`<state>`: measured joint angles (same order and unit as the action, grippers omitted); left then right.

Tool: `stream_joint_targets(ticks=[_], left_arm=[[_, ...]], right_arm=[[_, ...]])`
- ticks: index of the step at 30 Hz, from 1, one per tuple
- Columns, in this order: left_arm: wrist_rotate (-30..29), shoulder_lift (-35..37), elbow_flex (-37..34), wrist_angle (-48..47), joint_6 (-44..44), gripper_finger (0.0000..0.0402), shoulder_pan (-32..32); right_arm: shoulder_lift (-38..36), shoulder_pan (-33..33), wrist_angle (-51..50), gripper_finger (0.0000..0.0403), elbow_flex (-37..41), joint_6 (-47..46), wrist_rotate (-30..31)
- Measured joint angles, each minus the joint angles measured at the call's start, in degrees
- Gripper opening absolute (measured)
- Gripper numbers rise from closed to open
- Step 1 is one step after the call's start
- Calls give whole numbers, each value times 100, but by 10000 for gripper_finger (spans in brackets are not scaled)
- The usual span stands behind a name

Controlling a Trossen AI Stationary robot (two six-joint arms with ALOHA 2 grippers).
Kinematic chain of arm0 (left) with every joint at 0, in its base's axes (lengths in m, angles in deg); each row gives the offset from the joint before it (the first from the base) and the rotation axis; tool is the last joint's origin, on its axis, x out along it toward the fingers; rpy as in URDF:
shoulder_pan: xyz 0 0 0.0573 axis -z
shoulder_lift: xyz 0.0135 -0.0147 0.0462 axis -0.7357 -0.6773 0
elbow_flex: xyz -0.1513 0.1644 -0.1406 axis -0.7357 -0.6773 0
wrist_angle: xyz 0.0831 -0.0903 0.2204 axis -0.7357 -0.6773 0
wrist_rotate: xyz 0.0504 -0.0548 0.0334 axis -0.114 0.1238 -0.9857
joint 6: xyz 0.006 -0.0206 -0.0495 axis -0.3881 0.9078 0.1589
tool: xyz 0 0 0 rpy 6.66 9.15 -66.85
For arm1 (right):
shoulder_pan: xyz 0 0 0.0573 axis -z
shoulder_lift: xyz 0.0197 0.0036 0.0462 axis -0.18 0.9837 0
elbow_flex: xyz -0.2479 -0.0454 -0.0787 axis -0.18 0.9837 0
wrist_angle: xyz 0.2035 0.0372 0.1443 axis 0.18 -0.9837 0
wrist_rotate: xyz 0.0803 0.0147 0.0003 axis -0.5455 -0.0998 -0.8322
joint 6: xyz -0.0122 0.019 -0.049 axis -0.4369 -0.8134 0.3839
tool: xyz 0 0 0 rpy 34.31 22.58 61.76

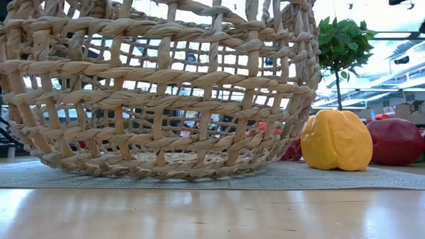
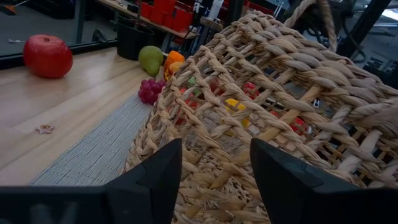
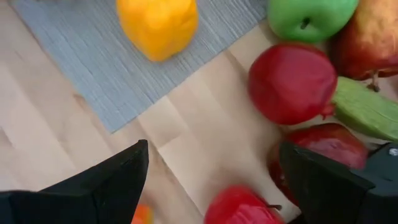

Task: Build produce basket
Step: Put the red mango into the brown basket

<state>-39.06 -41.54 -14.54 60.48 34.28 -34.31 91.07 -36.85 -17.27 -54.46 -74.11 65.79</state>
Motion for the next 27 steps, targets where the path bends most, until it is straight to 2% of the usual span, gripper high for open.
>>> stream_joint_targets(ticks=[6,14,21,27], left_arm=[[0,-2,0,0,0,194,-1],[0,-2,0,0,-1,197,1],[0,0,-2,0,0,193,0],[0,-1,0,-1,-2,198,-2]], right_arm=[[243,-185,-174,363,0,-455,-6],[578,-267,926,373,-128,-431,-470],[1678,-267,713,366,-1560,422,-19],[2723,-267,-259,365,-3004,1410,130]])
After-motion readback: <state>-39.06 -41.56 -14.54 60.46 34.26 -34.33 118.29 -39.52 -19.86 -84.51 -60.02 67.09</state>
